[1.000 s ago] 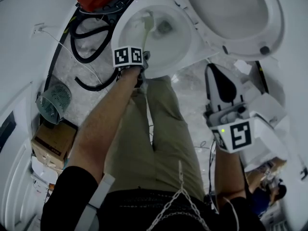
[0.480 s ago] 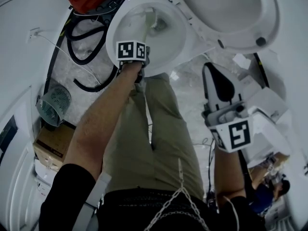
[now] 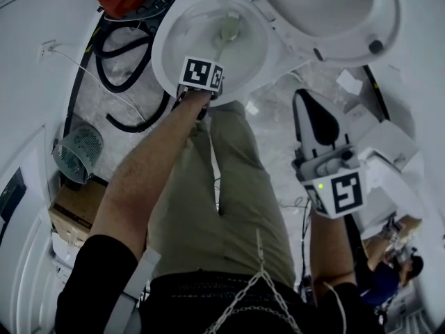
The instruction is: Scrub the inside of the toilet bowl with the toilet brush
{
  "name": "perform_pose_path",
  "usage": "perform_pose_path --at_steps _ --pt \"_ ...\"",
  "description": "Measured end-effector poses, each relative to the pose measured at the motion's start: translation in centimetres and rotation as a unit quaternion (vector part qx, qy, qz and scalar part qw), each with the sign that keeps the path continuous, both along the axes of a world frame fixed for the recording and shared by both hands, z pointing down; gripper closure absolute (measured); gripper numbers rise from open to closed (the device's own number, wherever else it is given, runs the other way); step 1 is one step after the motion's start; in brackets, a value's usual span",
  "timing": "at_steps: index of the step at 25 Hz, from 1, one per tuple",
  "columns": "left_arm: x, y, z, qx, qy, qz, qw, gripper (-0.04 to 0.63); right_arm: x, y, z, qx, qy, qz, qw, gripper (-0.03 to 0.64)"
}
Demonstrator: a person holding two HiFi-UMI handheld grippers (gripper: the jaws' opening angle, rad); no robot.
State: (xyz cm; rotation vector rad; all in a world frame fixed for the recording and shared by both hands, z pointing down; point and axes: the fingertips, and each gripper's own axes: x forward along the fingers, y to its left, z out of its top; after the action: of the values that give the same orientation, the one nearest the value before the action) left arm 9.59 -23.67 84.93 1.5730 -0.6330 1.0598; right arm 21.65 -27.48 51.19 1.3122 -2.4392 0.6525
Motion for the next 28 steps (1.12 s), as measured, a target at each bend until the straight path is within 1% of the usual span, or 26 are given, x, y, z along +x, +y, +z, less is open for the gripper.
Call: perform_pose_path --at_steps 3,6,8,10,14,17,19,22,24,28 --pt "0.2 0.8 -0.4 0.009 0.001 0.040 0.9992 0.594 -0.6 0.4 -0.2 0.004 -0.003 0.001 1.000 0.615" --pt "0.8 1.9 -0.9 0.020 0.008 0.093 0.9955 0.594 -1.3 1.0 -0.4 0.005 -0.005 0.001 1.000 0.615" --pt "1.1 3.2 -1.1 0.013 0.008 0.135 0.9907 0.594 -1.6 1.4 -0.5 0.006 -0.006 0.001 1.000 0.615" --pt "1.3 4.5 -1.3 0.001 0.004 0.160 0.9871 0.594 -1.9 1.7 -0.6 0.006 -0.006 0.002 1.000 0.615" --pt "1.1 6.3 -1.5 -0.006 0.003 0.181 0.9835 0.595 -2.5 2.6 -1.0 0.010 -0.004 0.000 1.000 0.615" --pt "0.5 8.1 -1.7 -0.021 0.002 0.198 0.9799 0.595 -2.7 3.3 -1.1 0.029 0.010 -0.018 0.999 0.615" --pt "0.0 9.3 -1.8 -0.032 0.002 0.208 0.9776 0.595 -3.2 3.6 -1.4 0.037 0.010 -0.025 0.999 0.614" --pt "-0.8 10.9 -1.9 -0.044 0.004 0.217 0.9751 0.595 -4.1 3.9 -1.4 0.032 0.011 -0.029 0.999 0.615" --pt "-1.1 11.9 -2.0 -0.050 0.007 0.220 0.9742 0.595 -4.8 4.0 -1.5 0.027 0.002 -0.024 0.999 0.615" --pt "-2.7 13.6 -2.0 -0.062 -0.003 0.224 0.9726 0.595 -6.3 4.2 -1.9 0.013 -0.012 -0.019 1.000 0.615"
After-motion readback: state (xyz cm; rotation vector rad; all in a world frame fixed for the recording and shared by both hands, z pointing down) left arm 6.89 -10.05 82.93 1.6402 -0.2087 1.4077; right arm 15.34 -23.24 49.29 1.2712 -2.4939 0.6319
